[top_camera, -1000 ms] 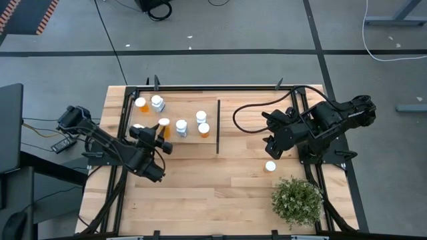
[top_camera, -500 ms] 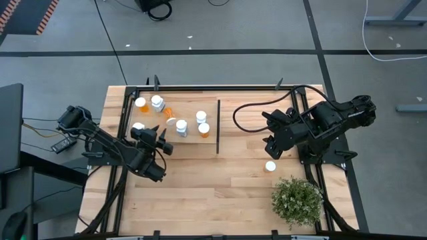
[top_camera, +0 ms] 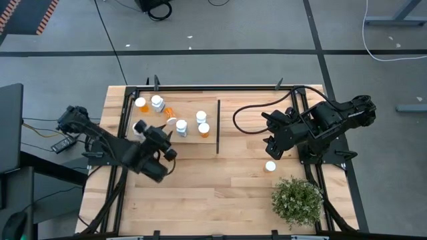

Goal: Pick and place medicine bottles onto shelf by color
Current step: Put the orange pill bottle on the shelf

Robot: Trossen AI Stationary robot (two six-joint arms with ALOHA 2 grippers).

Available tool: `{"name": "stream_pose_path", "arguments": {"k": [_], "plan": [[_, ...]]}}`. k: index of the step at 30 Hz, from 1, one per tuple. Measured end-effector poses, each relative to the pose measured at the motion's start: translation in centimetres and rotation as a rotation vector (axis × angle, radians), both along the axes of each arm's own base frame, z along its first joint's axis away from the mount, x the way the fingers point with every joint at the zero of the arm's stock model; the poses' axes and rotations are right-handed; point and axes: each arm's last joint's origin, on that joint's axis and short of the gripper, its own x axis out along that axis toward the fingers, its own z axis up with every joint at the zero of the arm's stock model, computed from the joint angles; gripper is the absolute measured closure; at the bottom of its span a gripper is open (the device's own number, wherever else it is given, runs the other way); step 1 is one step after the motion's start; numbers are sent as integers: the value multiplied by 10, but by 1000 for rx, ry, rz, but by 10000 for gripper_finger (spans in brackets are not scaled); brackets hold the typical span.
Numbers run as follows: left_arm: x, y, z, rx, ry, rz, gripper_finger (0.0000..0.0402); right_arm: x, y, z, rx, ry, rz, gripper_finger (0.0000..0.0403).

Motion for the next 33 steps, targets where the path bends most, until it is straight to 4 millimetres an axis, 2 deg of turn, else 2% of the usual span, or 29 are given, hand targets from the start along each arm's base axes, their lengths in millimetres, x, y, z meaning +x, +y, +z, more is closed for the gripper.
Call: {"name": "stream_pose_path", "arguments": {"k": [7, 12, 15, 20, 25, 33], "plan": [[15, 29, 67, -44, 439, -259, 232, 0, 0, 0, 0, 0, 0, 150], [5, 60, 112, -56, 577, -497, 227, 1, 0, 1, -8, -30, -30, 150], [-3, 82, 125, -66, 668, -597, 227, 3, 0, 2, -23, -69, -58, 150], [-5, 111, 124, -39, 812, -685, 215, 8, 0, 5, -57, -152, -91, 150], [6, 136, 109, -105, 875, -677, 198, 9, 0, 6, -72, -162, -78, 150], [23, 160, 94, -197, 900, -752, 195, 9, 0, 6, -71, -163, -80, 150]]}}
